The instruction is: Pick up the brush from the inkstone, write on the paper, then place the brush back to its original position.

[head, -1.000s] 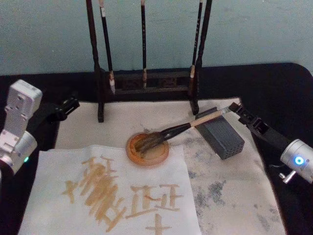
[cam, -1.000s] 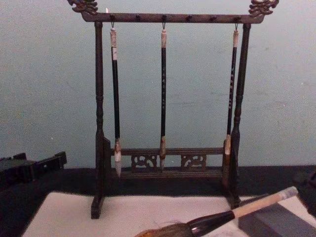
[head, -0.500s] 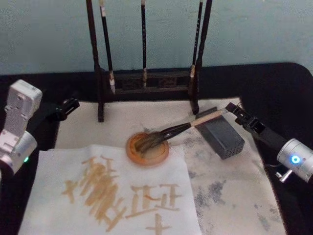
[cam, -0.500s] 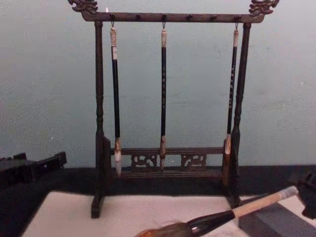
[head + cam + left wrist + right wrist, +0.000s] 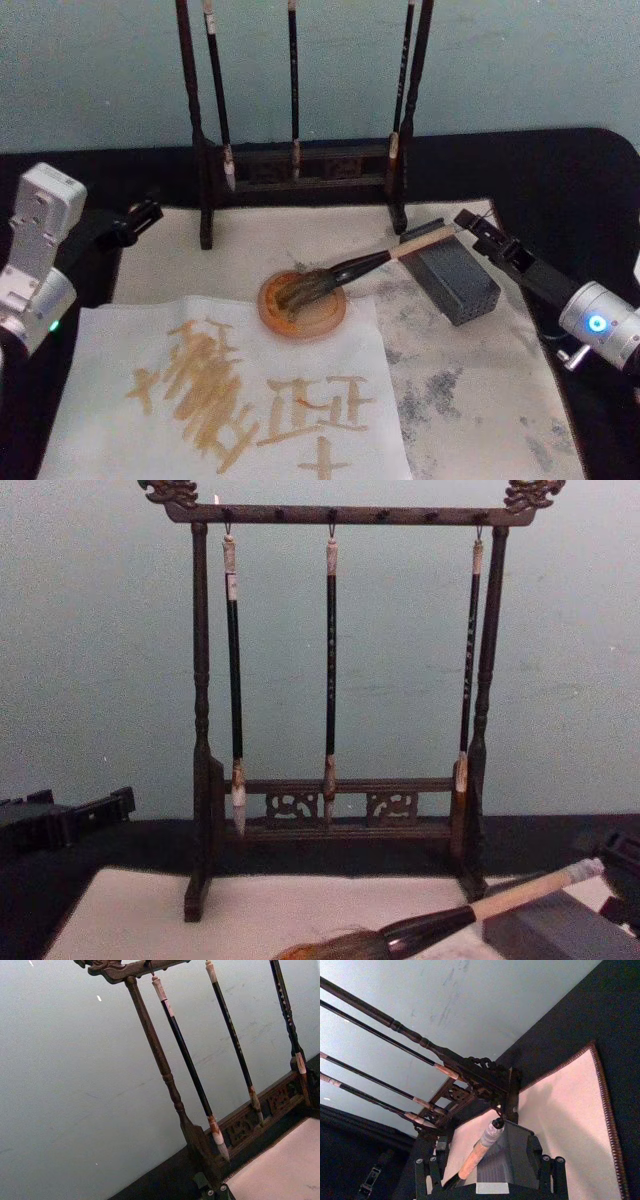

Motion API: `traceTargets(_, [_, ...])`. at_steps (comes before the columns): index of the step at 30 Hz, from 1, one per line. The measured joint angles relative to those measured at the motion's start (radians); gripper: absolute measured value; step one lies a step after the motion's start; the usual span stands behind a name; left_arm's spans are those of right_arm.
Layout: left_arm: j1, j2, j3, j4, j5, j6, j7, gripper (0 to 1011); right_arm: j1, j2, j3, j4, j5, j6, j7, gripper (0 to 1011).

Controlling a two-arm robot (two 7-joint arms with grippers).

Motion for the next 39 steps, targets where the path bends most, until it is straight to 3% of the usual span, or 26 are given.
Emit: traceTargets(39, [0.0,0.0,0.0,0.0,0.0,0.0,0.0,1002,0.061,0.009,-0.078,0.084,0.102,-0.015,0.063,1003])
